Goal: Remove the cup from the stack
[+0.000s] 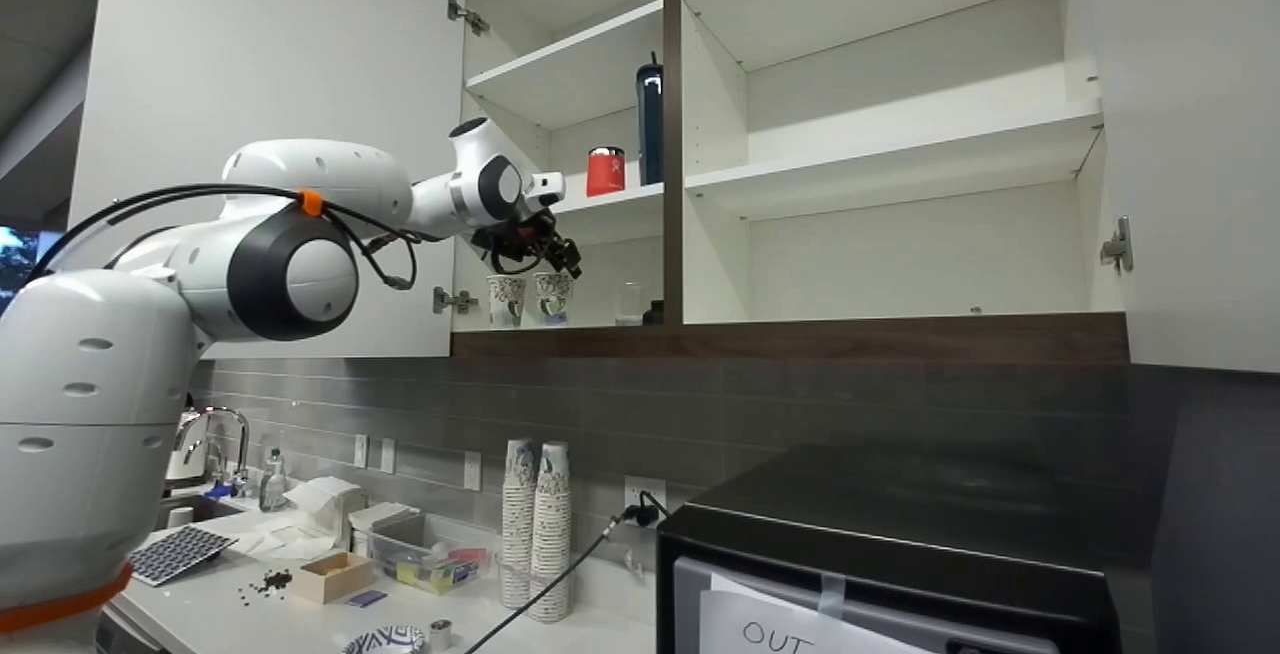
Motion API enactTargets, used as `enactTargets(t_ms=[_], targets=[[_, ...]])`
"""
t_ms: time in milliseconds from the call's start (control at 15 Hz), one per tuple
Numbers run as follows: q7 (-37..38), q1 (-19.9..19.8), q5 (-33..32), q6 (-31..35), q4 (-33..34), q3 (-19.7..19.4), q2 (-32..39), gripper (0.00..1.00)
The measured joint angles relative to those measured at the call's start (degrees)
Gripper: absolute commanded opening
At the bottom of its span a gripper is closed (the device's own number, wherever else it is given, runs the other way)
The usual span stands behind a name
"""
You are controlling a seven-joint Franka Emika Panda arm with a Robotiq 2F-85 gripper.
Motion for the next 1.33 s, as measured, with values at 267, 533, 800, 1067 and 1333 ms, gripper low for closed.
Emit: enactTargets(t_ms=[267, 533, 800, 1067, 1333], targets=[[1.2, -0.1, 2.1, -5.2, 1.5, 0.1, -0.2, 1.00], [-0.2, -0.5, 4.6, -5.4, 1.8, -0.1, -0.9, 1.00], [-4.2, -1.6, 11.8, -6.5, 1.8, -0.2, -1.8, 1.00], [-12.4, -3.0, 21.4, -14.6, 1.6, -0.6, -4.6, 1.00], [-23.2, -4.3, 28.3, -19.0, -2.1, -2.8, -10.6, 1.00]])
